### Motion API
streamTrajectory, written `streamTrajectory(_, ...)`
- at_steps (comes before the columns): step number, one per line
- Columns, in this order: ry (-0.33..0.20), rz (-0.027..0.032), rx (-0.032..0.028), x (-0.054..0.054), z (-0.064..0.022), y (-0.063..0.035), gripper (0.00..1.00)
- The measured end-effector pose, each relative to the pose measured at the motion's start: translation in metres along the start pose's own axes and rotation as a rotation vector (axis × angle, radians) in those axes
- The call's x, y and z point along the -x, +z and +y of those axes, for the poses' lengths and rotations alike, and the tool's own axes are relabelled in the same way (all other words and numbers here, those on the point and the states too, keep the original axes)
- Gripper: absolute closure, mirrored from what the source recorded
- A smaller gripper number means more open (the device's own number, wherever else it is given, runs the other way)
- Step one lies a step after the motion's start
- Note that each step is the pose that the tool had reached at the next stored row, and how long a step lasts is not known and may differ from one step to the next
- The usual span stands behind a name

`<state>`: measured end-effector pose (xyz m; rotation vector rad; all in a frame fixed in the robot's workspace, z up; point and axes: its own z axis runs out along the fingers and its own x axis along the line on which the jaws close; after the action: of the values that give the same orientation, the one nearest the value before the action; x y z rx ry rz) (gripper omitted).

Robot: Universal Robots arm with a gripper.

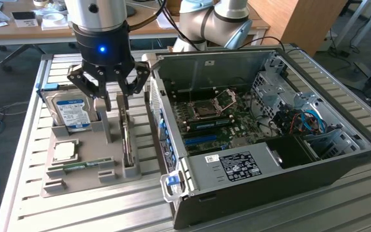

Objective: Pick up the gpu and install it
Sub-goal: 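Pick up the gpu and move the gpu toward the slot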

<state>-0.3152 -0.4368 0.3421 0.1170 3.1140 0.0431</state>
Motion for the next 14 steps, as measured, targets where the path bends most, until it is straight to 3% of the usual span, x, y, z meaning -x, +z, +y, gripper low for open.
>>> streamTrajectory(14,0.0,-0.0001,0.0001,-0.0002,-0.0003,0.0106,0.59)
